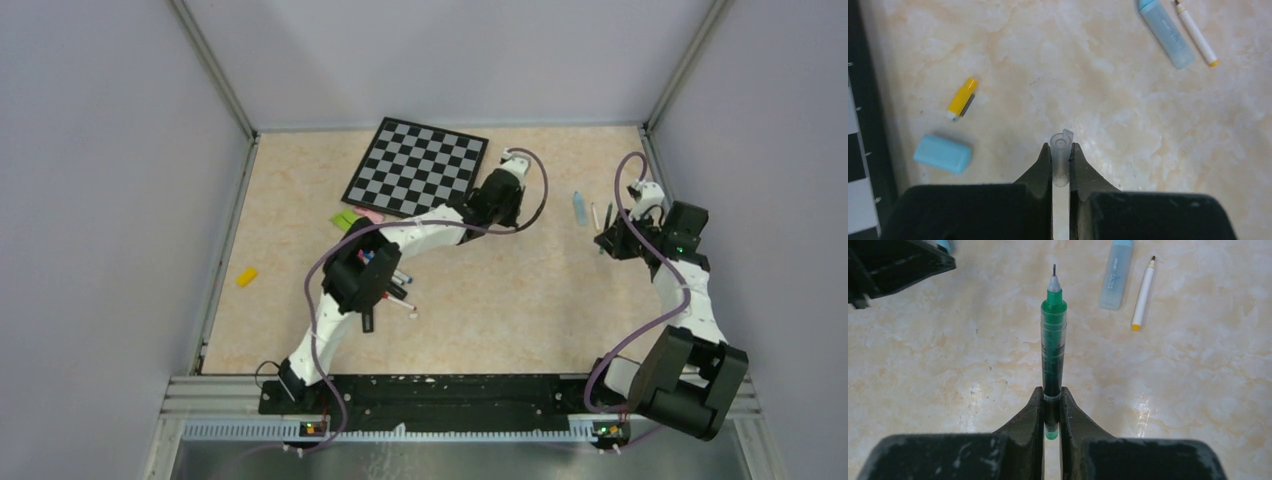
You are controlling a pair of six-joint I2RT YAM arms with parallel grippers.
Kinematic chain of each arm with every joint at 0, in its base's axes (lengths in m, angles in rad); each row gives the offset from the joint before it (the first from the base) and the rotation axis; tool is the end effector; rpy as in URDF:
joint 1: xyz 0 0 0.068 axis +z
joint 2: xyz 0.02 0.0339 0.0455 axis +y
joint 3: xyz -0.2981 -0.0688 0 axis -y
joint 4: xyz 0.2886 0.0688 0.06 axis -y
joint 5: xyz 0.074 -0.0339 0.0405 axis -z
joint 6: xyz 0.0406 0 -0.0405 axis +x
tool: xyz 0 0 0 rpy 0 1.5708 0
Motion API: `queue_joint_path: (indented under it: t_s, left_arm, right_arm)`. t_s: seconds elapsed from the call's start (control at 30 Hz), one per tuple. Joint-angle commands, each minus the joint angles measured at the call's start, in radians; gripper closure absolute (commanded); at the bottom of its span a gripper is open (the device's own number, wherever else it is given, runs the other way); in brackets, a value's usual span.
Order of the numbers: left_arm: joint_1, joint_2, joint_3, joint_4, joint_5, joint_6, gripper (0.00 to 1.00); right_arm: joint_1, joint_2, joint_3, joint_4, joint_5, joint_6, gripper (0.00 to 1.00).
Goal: Open the pen caps
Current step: Place the pen cap at the center of the board.
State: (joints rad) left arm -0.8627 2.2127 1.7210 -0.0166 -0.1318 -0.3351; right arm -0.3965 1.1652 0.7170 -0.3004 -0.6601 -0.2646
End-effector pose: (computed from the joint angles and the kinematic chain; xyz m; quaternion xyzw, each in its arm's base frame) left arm 0.3819 -0.4379 0.2133 0.1921 0.8392 -0.2381 0.4495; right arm 0.2552 -0.0798 0.2442 -0.0721 0.8739 0.1583 0.4540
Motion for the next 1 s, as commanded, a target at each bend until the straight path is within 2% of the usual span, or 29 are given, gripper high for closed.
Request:
queue_joint_path:
  t_s: [0.0, 0.3, 0.57, 0.67, 0.83, 0.97]
  left_arm:
    - [0.012, 0.150, 0.219, -0.099, 0.000, 0.045, 0.96]
    - [0.042, 0.277, 0.355, -0.143, 0.000, 0.007, 0.89]
    - [0.048, 0.290, 0.376, -0.178, -0.012, 0.003, 0.60]
    - [0.048, 0.278, 0.391, -0.186, -0.010, 0.012, 0.57]
    - [0.049, 0.183, 0.378, -0.186, 0.040, 0.036, 0.53]
    - [0.049, -0.004, 0.224, -0.115, 0.106, 0.085, 0.45]
  right_arm:
    - [-0.019, -0.019, 0.038, 0.037, 0.020, 0.027, 1.00]
    - [-0.020, -0.011, 0.039, 0.038, 0.013, 0.030, 1.00]
    - [-0.023, -0.001, 0.040, 0.037, 0.030, 0.028, 1.00]
    - [-0.033, 0.005, 0.041, 0.033, 0.033, 0.028, 1.00]
    - [-0.052, 0.020, 0.046, 0.032, 0.051, 0.024, 1.00]
    - [-0.068, 0.064, 0.063, 0.029, 0.091, 0.002, 1.00]
